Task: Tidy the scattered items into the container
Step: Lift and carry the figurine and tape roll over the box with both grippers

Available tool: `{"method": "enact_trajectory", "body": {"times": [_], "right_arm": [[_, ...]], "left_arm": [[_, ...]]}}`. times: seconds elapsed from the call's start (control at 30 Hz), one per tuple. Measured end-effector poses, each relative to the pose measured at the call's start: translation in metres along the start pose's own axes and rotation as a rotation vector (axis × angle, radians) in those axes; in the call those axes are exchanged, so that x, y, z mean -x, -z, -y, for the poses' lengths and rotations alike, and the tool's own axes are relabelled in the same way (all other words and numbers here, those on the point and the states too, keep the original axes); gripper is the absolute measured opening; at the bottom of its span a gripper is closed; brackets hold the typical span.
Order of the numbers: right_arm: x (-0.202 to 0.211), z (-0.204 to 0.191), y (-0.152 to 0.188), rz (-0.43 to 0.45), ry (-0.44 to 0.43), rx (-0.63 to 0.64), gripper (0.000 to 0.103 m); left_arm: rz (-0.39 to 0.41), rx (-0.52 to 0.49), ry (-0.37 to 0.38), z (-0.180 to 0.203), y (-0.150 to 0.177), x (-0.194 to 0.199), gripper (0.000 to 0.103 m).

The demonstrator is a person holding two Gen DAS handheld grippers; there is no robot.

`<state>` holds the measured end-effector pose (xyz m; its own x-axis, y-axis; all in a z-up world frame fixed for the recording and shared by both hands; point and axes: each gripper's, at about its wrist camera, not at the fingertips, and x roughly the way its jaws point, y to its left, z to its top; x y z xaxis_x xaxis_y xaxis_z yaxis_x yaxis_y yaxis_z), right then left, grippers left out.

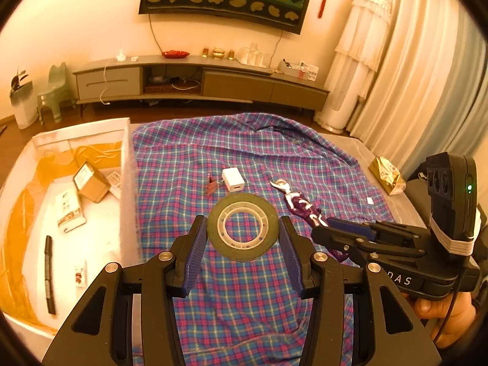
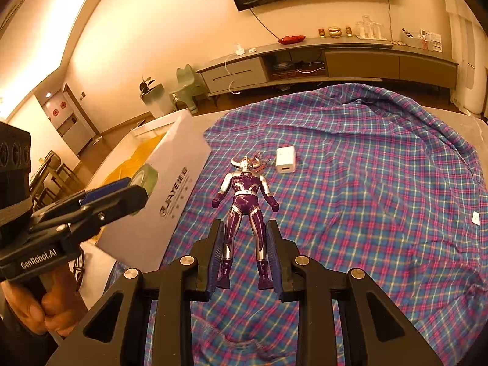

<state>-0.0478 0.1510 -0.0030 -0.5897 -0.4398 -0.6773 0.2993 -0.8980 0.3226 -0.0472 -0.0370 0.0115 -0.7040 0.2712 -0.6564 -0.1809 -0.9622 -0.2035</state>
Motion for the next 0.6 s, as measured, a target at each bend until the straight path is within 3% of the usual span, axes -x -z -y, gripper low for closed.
{"method": "enact_trajectory", "body": {"times": [0.6], "right_arm": [[0.021,-0.028,0.016,0.041,-0.023,0.027,0.029]], "left_arm": [[0.078,0.037,0.005,-0.025,-0.002,0.045,0.049]]}}
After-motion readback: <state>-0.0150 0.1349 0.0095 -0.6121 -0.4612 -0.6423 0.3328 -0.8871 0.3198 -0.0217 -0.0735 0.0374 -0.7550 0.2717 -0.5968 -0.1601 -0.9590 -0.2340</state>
